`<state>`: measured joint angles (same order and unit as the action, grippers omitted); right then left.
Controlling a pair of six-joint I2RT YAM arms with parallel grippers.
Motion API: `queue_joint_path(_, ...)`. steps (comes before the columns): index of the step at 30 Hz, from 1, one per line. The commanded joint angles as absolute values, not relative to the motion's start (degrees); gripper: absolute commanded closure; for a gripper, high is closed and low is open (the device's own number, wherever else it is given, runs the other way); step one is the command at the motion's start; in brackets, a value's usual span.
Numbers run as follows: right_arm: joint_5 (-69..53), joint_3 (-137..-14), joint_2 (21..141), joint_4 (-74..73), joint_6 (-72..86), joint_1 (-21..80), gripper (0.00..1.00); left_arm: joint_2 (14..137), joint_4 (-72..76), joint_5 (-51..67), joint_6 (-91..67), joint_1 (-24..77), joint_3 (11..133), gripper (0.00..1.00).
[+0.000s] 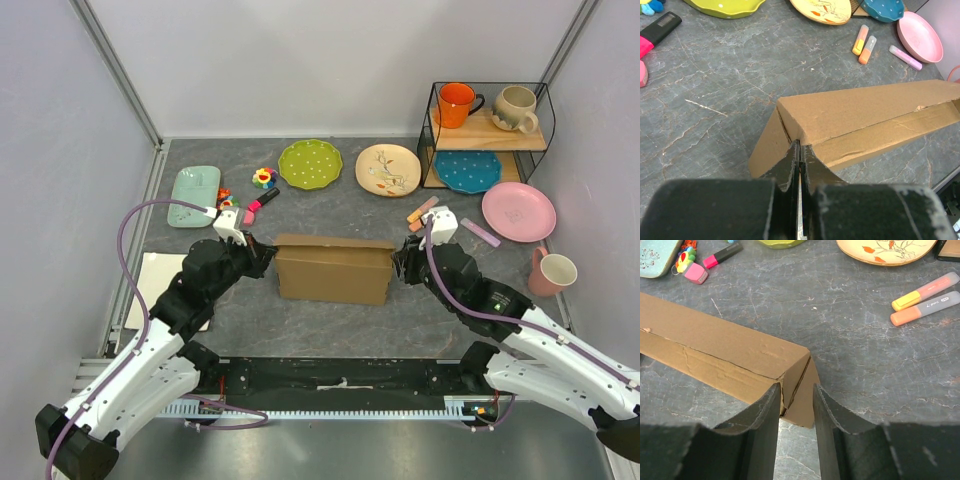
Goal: Fold the paper box
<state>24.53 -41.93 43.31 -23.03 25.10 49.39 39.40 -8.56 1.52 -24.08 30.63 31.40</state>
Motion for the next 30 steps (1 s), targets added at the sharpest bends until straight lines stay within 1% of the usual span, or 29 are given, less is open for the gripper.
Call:
queue_joint_path(1,26.0,-43.8,43.5,-21.2,23.7,49.7,0.61,40.7,-15.2,2.6,-25.4,31.0,31.5,0.98)
queue_joint_path(4,25.9,-43.9,43.9,-20.6,23.6,49.6,0.63,40.6,-15.3,2.7,-25.3,31.0,31.4,0.98)
queue_joint_path(7,25.8,-44.0,44.4,-20.0,23.4,49.6,0.68,40.8,-15.2,2.9,-25.3,31.1,31.4,0.98)
queue_joint_path(10,25.8,-43.9,44.6,-19.5,23.3,49.7,0.76,41.0,-15.0,3.1,-25.3,31.1,31.3,0.98)
queue_joint_path(11,25.6,-43.5,44.6,-19.2,23.2,49.6,0.83,41.0,-15.0,3.3,-25.3,31.1,31.2,0.98)
queue_joint_path(13,25.5,-43.0,44.1,-18.7,23.4,49.6,0.93,41.1,-14.9,3.4,-25.4,31.1,31.1,0.98)
queue_joint_path(14,25.2,-42.2,43.9,-18.5,23.4,49.6,1.00,41.1,-14.9,3.6,-25.5,31.1,31.0,0.98)
queue_joint_path(19,24.7,-37.9,41.8,-19.0,25.9,49.6,1.00,41.0,-13.8,4.0,-26.5,31.2,30.1,0.98)
queue_joint_path(25,21.5,-28.5,38.7,-19.1,32.4,49.6,1.00,40.7,-12.2,4.7,-28.3,31.3,28.6,0.98)
queue_joint_path(30,21.0,-26.5,36.7,-19.3,33.7,49.6,1.00,40.6,-12.0,4.7,-28.3,31.4,28.3,0.98)
